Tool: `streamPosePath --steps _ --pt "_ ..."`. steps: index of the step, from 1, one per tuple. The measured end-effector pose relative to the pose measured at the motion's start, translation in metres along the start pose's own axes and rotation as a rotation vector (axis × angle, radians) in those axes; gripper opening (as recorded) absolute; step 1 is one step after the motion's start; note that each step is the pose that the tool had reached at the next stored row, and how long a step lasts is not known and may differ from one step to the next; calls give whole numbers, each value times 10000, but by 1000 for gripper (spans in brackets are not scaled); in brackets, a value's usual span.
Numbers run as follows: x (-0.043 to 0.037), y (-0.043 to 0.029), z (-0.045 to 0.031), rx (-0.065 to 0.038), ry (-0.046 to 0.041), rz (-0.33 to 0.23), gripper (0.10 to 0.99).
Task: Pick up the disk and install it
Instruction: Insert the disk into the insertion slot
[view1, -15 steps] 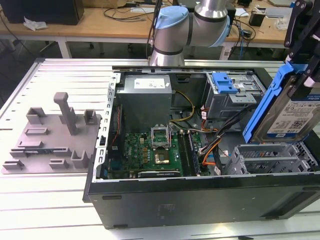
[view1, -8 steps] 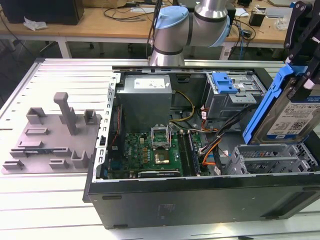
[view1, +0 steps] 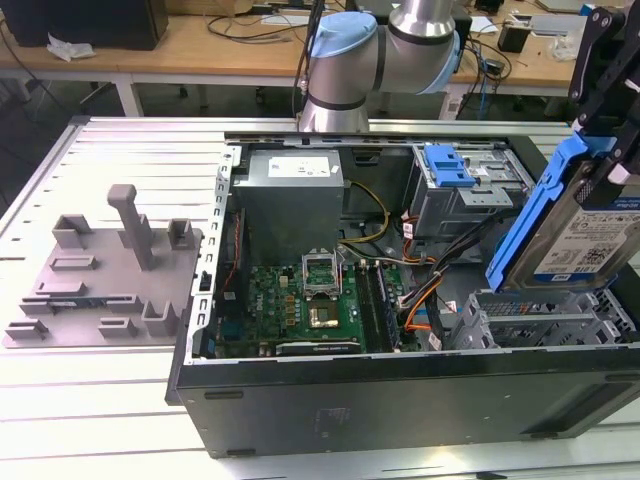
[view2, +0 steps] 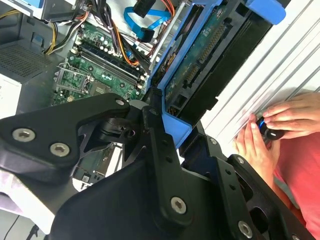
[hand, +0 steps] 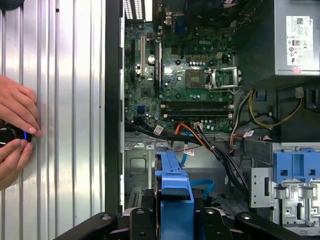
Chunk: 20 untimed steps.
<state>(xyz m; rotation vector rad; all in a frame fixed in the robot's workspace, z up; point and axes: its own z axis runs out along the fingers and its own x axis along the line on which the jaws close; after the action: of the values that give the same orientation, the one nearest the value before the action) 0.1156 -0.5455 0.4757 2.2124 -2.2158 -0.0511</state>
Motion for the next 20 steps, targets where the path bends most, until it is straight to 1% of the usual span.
streamPosePath --steps 4,20 --pt "7 -1 39 0 -1 -17 369" --pt "14 -3 119 -1 0 -39 369"
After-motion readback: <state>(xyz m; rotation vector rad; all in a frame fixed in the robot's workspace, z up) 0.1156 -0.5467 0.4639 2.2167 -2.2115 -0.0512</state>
